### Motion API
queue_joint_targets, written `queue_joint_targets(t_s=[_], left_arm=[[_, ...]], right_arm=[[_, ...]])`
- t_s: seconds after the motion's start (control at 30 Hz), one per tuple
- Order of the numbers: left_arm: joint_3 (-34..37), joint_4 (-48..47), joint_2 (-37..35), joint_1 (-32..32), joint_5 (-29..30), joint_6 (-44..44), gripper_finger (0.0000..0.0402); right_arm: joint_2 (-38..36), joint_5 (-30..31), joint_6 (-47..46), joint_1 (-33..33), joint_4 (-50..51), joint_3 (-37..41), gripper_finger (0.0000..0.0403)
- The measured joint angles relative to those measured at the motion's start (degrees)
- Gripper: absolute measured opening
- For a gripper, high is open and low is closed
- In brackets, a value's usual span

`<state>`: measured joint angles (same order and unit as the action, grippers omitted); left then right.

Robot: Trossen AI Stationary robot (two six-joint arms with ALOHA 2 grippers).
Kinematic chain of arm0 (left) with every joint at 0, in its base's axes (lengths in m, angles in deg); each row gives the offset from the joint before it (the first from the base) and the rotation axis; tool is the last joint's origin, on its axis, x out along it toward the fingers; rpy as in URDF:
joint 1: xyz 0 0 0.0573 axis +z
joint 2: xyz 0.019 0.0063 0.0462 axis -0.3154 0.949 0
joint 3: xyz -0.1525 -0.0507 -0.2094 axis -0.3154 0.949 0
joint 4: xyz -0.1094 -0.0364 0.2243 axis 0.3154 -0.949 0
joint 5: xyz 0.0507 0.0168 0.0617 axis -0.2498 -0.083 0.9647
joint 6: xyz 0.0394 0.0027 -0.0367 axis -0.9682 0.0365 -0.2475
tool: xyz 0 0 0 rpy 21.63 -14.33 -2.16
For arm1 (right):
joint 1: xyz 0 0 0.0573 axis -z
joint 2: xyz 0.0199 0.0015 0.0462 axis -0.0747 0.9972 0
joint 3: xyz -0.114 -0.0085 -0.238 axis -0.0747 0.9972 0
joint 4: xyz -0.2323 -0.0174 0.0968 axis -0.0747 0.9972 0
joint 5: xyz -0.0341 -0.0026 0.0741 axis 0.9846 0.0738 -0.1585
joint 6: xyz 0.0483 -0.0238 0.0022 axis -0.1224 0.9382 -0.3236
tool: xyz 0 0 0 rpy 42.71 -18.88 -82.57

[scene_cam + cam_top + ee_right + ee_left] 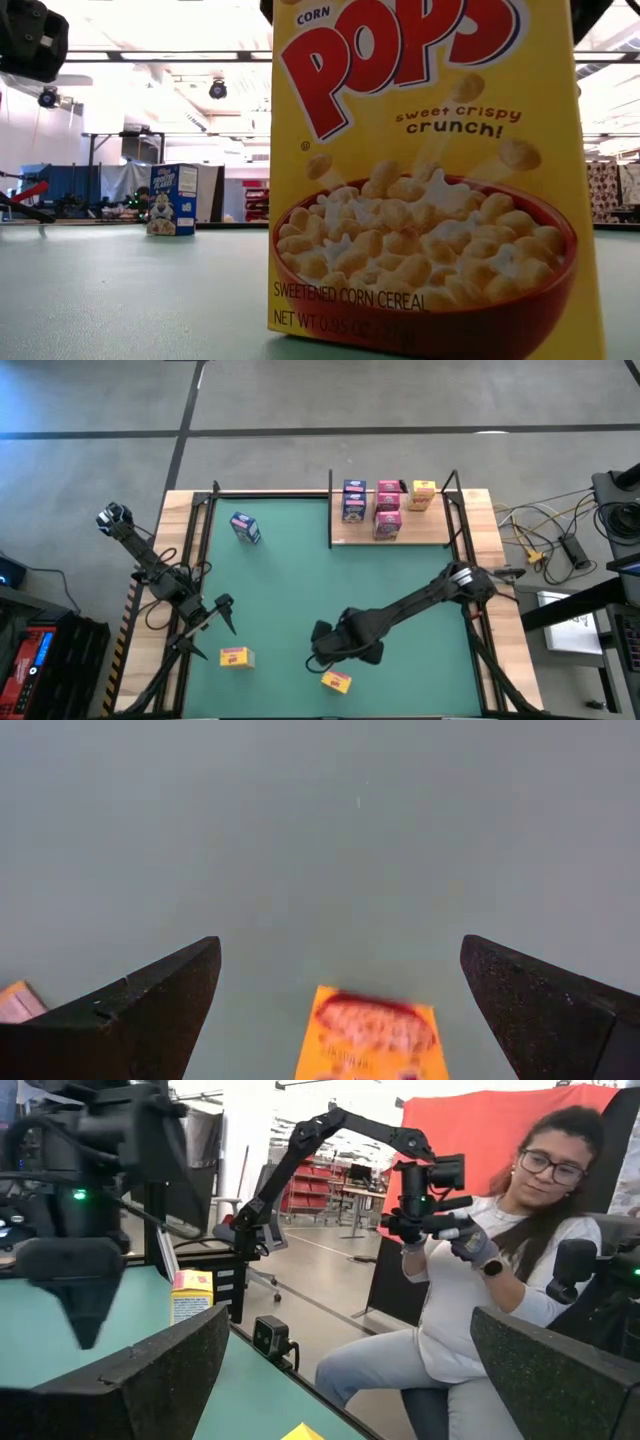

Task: Stack cereal on shelf
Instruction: Put the right yellow cereal box onto the shelf

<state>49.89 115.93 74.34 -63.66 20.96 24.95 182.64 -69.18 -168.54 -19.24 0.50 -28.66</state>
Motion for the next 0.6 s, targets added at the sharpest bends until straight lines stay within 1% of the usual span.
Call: queue_joint_targets(t_s=[0.13,0.27,0.4,0.6], left_arm=[[0.00,-0.01,0.00,-0.01,0.02,0.00,0.0398],[0.00,-0.01,0.00,-0.01,0.01,0.00,0.0398],[0.00,0.00,0.00,0.00,0.02,0.00,0.0398],[0.00,0.00,-0.01,0.00,0.01,0.00,0.0398]], right_arm=[[2.88,-0.31,-3.27,-1.22,4.37,-5.69,0.0400],[5.62,-0.33,-3.83,-2.75,4.69,-9.94,0.0400],[7.35,-0.63,-7.21,-3.97,5.17,-12.47,0.0400],[8.72,-0.63,-10.03,-5.37,4.67,-13.62,0.0400]])
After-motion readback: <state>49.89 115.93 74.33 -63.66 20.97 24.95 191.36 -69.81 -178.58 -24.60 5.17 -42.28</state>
